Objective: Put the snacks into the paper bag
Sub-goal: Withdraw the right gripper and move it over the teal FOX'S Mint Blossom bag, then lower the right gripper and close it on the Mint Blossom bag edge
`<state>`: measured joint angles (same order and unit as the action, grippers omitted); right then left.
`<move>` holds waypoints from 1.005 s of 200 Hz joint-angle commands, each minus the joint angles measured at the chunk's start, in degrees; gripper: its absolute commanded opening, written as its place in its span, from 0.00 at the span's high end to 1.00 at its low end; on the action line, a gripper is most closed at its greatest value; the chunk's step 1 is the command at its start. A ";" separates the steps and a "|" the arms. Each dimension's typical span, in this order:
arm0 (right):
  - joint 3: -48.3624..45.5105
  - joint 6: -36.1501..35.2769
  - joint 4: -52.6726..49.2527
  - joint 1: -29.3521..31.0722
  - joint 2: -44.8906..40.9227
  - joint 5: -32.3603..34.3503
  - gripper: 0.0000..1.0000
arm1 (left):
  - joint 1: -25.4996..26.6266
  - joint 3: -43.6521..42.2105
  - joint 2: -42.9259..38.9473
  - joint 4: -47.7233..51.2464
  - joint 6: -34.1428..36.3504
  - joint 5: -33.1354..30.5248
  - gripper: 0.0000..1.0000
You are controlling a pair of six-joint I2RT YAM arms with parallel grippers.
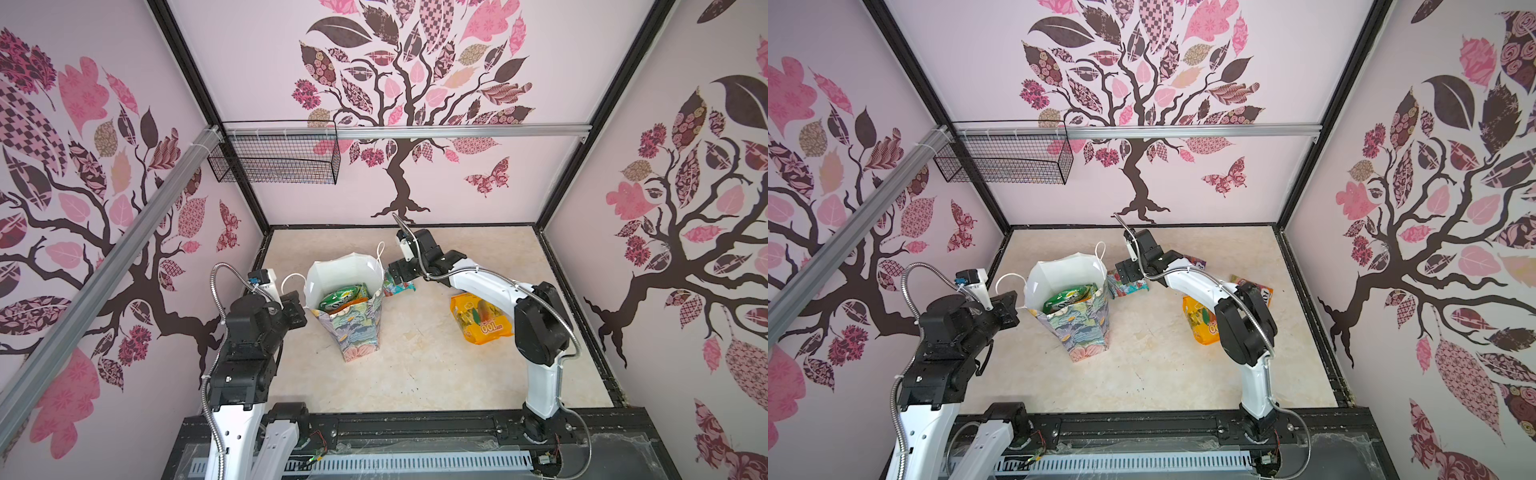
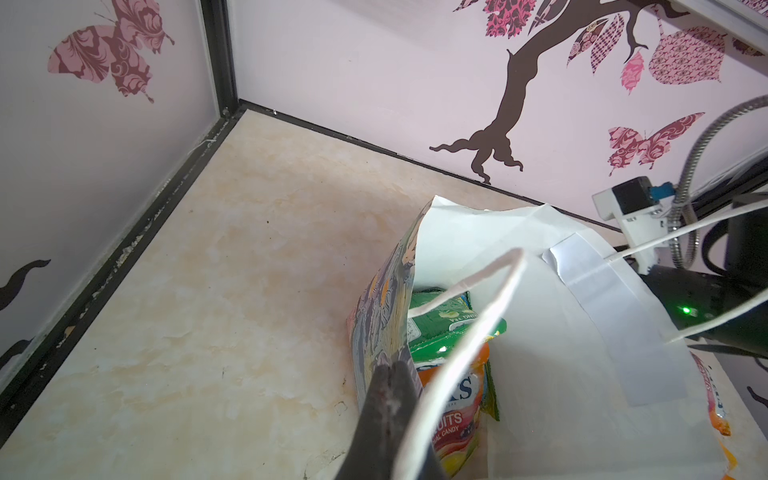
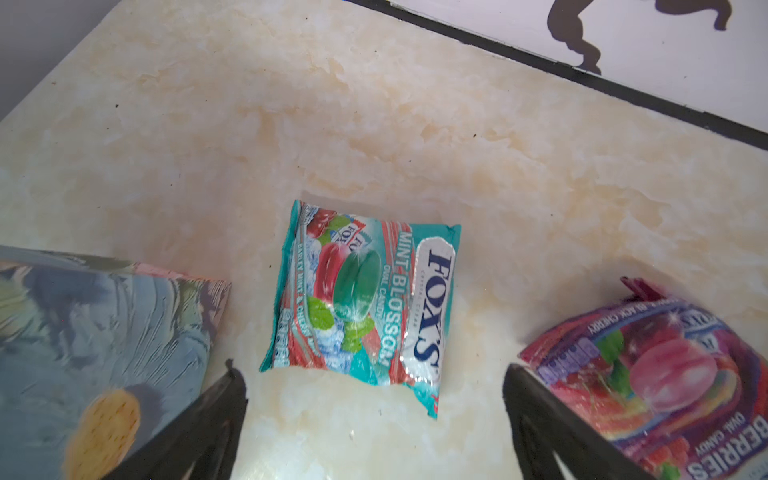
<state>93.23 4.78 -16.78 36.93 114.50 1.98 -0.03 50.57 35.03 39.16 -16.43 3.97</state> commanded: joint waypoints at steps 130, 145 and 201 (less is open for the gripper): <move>33.57 2.17 -9.08 -0.99 31.37 3.63 0.00 | -0.22 1.29 0.04 -0.46 0.49 0.33 0.97; 33.06 1.75 -9.98 -1.05 31.33 3.00 0.00 | -0.16 1.29 -0.02 -0.38 0.52 0.34 0.96; 22.84 0.04 -9.06 -1.03 24.75 2.90 0.01 | -0.15 1.12 -0.22 -0.13 0.61 -0.25 0.96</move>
<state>121.34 6.42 -23.62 36.18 143.74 4.58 -0.03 50.57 35.14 39.18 -16.43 4.12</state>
